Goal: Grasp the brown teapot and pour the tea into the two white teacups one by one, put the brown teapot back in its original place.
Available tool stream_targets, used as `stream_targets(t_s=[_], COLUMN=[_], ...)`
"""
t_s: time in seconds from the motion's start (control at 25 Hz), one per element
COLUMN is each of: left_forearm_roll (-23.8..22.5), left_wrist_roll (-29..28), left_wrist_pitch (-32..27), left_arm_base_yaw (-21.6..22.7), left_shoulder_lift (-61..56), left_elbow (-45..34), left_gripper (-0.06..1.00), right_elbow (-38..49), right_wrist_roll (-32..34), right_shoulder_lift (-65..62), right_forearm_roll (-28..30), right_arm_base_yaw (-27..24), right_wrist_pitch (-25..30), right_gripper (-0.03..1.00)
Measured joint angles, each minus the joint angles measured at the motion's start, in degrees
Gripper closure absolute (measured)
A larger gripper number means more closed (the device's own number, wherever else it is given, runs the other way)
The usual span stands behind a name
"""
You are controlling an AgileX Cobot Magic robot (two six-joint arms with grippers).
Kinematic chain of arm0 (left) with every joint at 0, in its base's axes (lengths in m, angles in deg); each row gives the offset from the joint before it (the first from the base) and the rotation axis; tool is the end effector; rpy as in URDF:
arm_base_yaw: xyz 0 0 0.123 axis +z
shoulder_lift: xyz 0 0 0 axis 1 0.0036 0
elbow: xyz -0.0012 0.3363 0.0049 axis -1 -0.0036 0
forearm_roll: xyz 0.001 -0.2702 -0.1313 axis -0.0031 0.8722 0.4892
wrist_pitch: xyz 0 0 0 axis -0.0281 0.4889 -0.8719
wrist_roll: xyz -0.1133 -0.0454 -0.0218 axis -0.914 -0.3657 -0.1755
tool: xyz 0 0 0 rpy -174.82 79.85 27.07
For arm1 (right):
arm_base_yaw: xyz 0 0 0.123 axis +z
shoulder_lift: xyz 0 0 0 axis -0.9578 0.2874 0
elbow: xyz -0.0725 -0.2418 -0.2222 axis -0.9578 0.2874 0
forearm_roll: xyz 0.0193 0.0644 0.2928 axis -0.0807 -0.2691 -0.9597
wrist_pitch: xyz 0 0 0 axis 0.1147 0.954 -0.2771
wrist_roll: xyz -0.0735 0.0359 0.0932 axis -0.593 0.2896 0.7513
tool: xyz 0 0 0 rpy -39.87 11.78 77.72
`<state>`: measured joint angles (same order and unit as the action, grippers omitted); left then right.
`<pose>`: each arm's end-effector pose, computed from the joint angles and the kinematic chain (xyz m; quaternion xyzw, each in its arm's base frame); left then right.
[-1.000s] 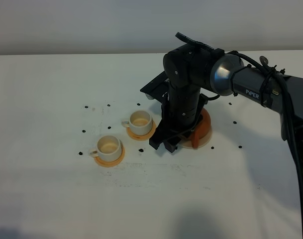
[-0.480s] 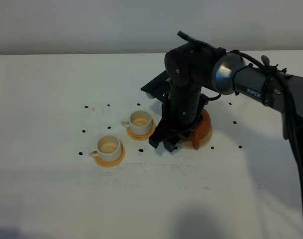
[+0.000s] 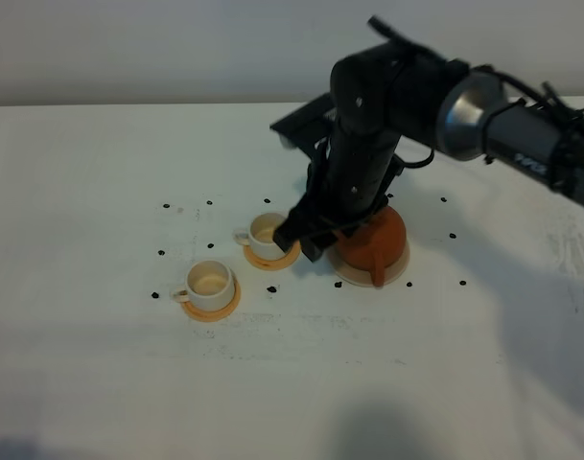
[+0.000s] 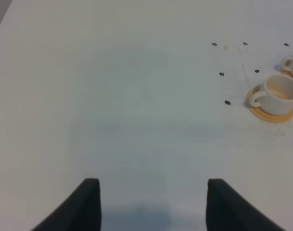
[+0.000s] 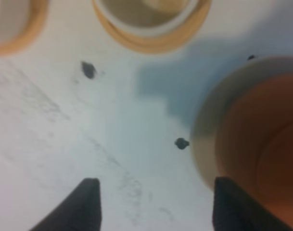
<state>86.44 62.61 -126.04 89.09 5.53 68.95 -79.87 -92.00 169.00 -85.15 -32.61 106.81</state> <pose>0.0158 0.0037 0.2896 -0.0002 0.8461 0.0116 0.5329 0.3875 0.3450 0.2044 -0.4044 0.9104 0.0581 0.0655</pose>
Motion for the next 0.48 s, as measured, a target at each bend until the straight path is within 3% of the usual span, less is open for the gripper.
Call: stream_targets(t_s=[0.24,0.48], left_forearm_roll=[0.0,0.0], left_wrist_roll=[0.0,0.0], left_wrist_pitch=[0.0,0.0], left_arm_base_yaw=[0.0,0.0], left_shoulder_lift=[0.0,0.0], left_elbow=[0.0,0.0], left_gripper=[0.44,0.44], right_elbow=[0.0,1.2], right_wrist_roll=[5.2,13.1], right_shoulder_lift=[-4.4,-4.4], right_forearm_roll=[-0.8,-1.5], right_arm_base_yaw=[-0.2,-4.1], right_wrist_pitch=[1.1,3.2], right_gripper=[0.47,0.47])
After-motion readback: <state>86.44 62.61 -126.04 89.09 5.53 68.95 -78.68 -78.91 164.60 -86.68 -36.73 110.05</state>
